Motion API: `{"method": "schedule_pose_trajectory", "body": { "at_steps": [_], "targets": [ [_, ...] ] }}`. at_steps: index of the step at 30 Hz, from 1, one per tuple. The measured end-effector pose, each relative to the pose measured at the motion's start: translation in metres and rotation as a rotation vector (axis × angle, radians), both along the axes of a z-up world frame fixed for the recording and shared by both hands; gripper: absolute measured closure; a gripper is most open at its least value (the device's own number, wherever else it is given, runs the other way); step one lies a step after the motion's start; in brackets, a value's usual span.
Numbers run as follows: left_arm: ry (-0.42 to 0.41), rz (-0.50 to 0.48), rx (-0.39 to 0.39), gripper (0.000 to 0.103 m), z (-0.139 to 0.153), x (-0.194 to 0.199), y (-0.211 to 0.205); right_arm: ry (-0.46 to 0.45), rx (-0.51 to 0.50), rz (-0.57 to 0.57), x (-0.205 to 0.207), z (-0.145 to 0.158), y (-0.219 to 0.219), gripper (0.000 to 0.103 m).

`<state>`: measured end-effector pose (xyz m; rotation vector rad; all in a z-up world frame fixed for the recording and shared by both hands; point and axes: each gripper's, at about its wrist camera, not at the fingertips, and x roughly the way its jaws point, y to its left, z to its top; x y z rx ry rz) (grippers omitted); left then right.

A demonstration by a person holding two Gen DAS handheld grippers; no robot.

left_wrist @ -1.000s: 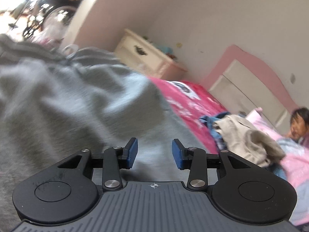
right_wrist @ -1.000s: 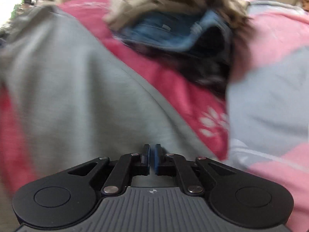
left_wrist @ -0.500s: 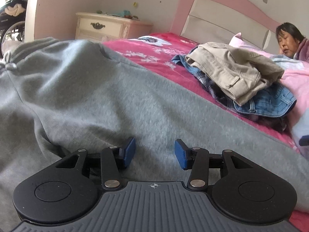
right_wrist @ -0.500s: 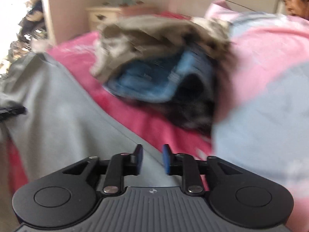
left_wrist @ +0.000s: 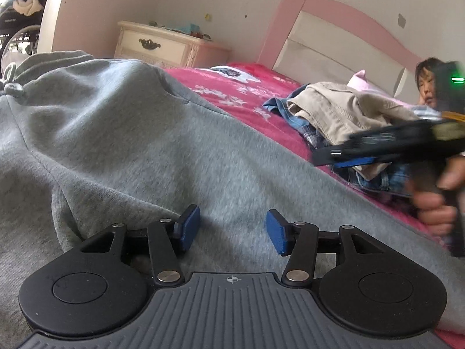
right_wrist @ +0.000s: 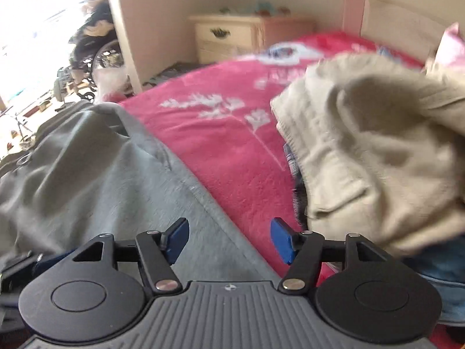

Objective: Fold clothes

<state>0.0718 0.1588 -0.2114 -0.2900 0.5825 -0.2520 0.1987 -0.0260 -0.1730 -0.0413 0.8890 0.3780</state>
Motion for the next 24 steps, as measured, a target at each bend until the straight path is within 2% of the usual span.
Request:
{"method": "schedule_pose_trajectory", "body": {
  "at_steps": [2,3,5,6,7,10,17,21,24],
  "targets": [
    [-0.003,0.001,-0.010,0.053,-0.001,0.000,0.001,0.058,-0.045,0.003,0.009,-0.012,0.008,0.041],
    [-0.004,0.002,-0.014,0.053,-0.001,0.000,0.001,0.051,-0.080,0.013,0.007,-0.014,0.013,0.043],
    [-0.006,0.002,-0.023,0.053,-0.002,0.001,0.002,0.033,-0.111,0.032,0.002,-0.010,0.019,0.067],
    [-0.007,0.002,-0.027,0.053,-0.003,0.001,0.002,0.032,-0.115,0.032,0.001,-0.008,0.021,0.086],
    [-0.008,0.002,-0.030,0.053,-0.003,0.001,0.003,0.032,-0.119,0.029,0.000,-0.005,0.023,0.093],
    [-0.009,0.004,-0.034,0.053,-0.004,0.000,0.004,-0.018,-0.137,0.044,-0.009,0.008,0.026,0.095],
    [0.002,0.008,-0.016,0.054,-0.003,0.001,0.002,-0.131,-0.084,0.070,-0.044,0.053,0.029,0.096],
    [0.054,0.016,-0.010,0.057,0.013,0.005,0.006,-0.172,-0.070,0.084,-0.064,0.064,0.040,0.096],
    [0.069,0.101,-0.156,0.053,0.041,0.005,0.046,-0.198,-0.038,0.092,-0.079,0.069,0.045,0.096]
  ]
}}
